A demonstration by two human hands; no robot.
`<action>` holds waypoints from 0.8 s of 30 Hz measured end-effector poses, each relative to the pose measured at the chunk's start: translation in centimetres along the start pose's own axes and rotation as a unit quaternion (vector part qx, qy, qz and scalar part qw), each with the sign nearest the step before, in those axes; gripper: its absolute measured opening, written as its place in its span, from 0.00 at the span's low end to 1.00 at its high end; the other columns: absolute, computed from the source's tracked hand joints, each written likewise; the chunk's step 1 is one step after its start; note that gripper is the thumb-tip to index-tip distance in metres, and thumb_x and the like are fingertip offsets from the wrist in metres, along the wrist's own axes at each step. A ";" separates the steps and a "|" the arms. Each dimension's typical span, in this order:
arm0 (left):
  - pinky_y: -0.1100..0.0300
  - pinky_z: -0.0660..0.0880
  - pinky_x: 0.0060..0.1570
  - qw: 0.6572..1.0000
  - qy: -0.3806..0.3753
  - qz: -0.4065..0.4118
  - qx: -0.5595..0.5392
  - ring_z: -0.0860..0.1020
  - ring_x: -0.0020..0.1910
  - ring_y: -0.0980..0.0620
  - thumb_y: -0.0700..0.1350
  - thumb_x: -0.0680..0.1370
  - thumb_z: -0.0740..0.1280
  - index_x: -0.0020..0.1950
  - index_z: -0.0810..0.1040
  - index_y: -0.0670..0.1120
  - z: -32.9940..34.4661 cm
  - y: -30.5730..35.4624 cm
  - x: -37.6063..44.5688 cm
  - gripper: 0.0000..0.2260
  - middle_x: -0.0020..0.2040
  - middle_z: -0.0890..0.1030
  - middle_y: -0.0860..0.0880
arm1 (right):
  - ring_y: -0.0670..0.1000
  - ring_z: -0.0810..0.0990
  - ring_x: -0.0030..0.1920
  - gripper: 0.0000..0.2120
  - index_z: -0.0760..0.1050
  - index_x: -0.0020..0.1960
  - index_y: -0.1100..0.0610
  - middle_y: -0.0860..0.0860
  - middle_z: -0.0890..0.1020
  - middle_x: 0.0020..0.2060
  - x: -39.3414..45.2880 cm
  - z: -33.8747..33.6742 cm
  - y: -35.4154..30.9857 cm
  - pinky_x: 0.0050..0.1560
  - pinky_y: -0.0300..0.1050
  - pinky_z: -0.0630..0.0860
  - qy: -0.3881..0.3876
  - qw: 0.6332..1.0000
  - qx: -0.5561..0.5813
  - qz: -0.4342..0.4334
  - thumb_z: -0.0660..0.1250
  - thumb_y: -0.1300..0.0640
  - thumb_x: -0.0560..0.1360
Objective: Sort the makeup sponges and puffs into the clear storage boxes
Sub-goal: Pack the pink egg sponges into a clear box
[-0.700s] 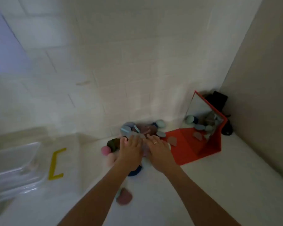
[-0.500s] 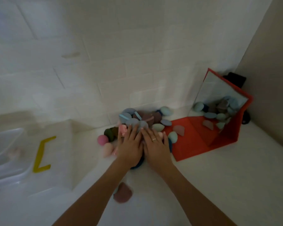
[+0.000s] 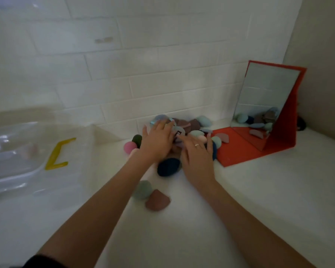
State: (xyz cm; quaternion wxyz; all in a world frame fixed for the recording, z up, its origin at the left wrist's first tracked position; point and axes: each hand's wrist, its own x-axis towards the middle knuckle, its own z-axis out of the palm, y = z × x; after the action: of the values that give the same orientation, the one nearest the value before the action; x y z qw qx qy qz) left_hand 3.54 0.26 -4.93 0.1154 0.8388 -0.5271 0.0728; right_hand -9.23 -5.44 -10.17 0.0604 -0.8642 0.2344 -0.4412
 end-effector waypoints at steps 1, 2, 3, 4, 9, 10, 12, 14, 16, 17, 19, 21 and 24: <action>0.43 0.49 0.74 1.000 0.005 0.008 -0.028 0.50 0.77 0.48 0.51 0.83 0.48 0.77 0.55 0.50 -0.7 -0.7 -0.6 0.22 0.78 0.51 0.48 | 0.53 0.79 0.52 0.16 0.78 0.54 0.54 0.50 0.83 0.48 -0.8 -0.6 -1.0 0.65 0.59 0.66 -0.028 0.999 0.042 -0.008 0.53 0.55 0.75; 0.47 0.49 0.75 0.997 0.021 0.017 -0.069 0.49 0.77 0.46 0.51 0.83 0.48 0.77 0.56 0.48 -1.1 -1.6 -1.5 0.22 0.78 0.51 0.45 | 0.53 0.78 0.48 0.15 0.77 0.53 0.53 0.50 0.81 0.46 -1.7 -1.3 -2.2 0.58 0.55 0.72 -0.064 0.994 0.082 -0.022 0.53 0.54 0.76; 0.54 0.48 0.75 0.992 0.039 0.028 -0.115 0.50 0.77 0.45 0.50 0.83 0.49 0.76 0.58 0.45 -1.3 -2.3 -2.9 0.22 0.78 0.52 0.42 | 0.52 0.76 0.46 0.14 0.76 0.52 0.53 0.50 0.80 0.45 -2.6 -1.8 -3.6 0.51 0.52 0.75 -0.100 0.989 0.105 -0.042 0.54 0.52 0.76; 0.60 0.47 0.73 0.986 0.047 0.035 -0.156 0.52 0.76 0.44 0.50 0.83 0.49 0.76 0.59 0.43 -1.4 -2.7 -4.8 0.22 0.77 0.54 0.40 | 0.51 0.75 0.46 0.13 0.76 0.52 0.53 0.50 0.79 0.46 -3.4 -2.3 -5.0 0.46 0.49 0.76 -0.123 0.985 0.102 -0.070 0.56 0.50 0.76; 0.67 0.61 0.66 0.935 0.059 -0.002 -0.350 0.68 0.64 0.60 0.45 0.83 0.54 0.66 0.71 0.47 0.7 -3.3 -13.6 0.14 0.64 0.72 0.50 | 0.47 0.67 0.54 0.19 0.78 0.54 0.53 0.51 0.79 0.54 -5.6 -2.5 -8.1 0.36 0.38 0.75 -0.134 0.979 -0.001 -0.151 0.64 0.44 0.67; 0.64 0.64 0.65 0.926 0.080 -0.020 -0.370 0.69 0.59 0.64 0.45 0.83 0.56 0.64 0.71 0.51 1.1 -3.7 -14.4 0.11 0.60 0.73 0.52 | 0.49 0.66 0.57 0.22 0.75 0.61 0.52 0.52 0.78 0.58 -5.6 -2.4 -8.2 0.40 0.41 0.76 -0.155 0.978 0.003 -0.137 0.64 0.44 0.70; 0.64 0.66 0.62 0.922 0.087 -0.034 -0.375 0.70 0.56 0.63 0.47 0.80 0.60 0.61 0.70 0.54 1.2 -4.4 -15.5 0.10 0.57 0.72 0.54 | 0.52 0.66 0.61 0.23 0.69 0.69 0.49 0.52 0.75 0.61 -5.5 -2.2 -8.2 0.47 0.45 0.74 -0.212 0.973 0.010 -0.096 0.64 0.48 0.75; 0.74 0.64 0.57 0.928 0.060 -0.003 -0.369 0.71 0.56 0.63 0.47 0.73 0.62 0.61 0.68 0.56 0.9 -4.5 -16.4 0.16 0.55 0.73 0.58 | 0.56 0.69 0.60 0.22 0.70 0.68 0.50 0.53 0.75 0.59 -5.7 -2.0 -8.5 0.46 0.48 0.74 -0.202 0.976 -0.002 -0.084 0.65 0.52 0.74; 0.80 0.60 0.55 0.941 0.062 0.036 -0.331 0.72 0.57 0.63 0.43 0.70 0.63 0.65 0.69 0.54 0.9 -4.4 -16.5 0.22 0.58 0.73 0.60 | 0.58 0.73 0.55 0.22 0.73 0.65 0.51 0.55 0.77 0.55 -5.4 -1.7 -8.5 0.42 0.51 0.77 -0.172 0.982 -0.009 -0.076 0.68 0.54 0.71; 0.79 0.60 0.55 0.949 0.072 0.047 -0.304 0.73 0.58 0.60 0.43 0.72 0.65 0.67 0.70 0.51 1.1 -4.4 -16.3 0.23 0.59 0.74 0.57 | 0.59 0.74 0.54 0.21 0.73 0.64 0.52 0.56 0.77 0.56 -5.2 -1.5 -8.4 0.44 0.52 0.78 -0.157 0.985 -0.009 -0.066 0.69 0.55 0.71; 0.72 0.63 0.54 0.958 0.108 0.027 -0.262 0.74 0.57 0.53 0.43 0.76 0.67 0.69 0.71 0.47 1.5 -4.4 -15.3 0.21 0.59 0.76 0.51 | 0.61 0.72 0.58 0.21 0.72 0.67 0.54 0.57 0.74 0.61 -4.5 -0.9 -8.0 0.53 0.54 0.76 -0.159 0.986 0.017 -0.038 0.66 0.58 0.74; 0.66 0.66 0.54 0.957 0.141 -0.011 -0.254 0.75 0.57 0.49 0.42 0.77 0.67 0.68 0.73 0.45 1.8 -4.4 -14.0 0.19 0.60 0.77 0.47 | 0.59 0.70 0.63 0.22 0.68 0.70 0.54 0.57 0.71 0.65 -3.7 -0.3 -7.7 0.60 0.51 0.72 -0.157 0.987 0.040 -0.010 0.64 0.60 0.77; 0.60 0.68 0.52 0.966 0.151 -0.025 -0.208 0.76 0.55 0.44 0.38 0.76 0.65 0.62 0.75 0.43 2.3 -4.5 -11.9 0.14 0.57 0.78 0.43 | 0.55 0.64 0.70 0.27 0.62 0.74 0.52 0.55 0.65 0.70 -2.4 0.3 -6.9 0.68 0.44 0.64 -0.157 0.987 0.032 0.026 0.65 0.59 0.77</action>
State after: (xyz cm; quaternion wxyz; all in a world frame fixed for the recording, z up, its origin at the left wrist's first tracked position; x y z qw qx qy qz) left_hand 2.47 11.87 -10.57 0.3677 0.7886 -0.4856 0.0843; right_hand -7.75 1.74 -9.97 0.1351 -0.9139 0.2301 -0.3058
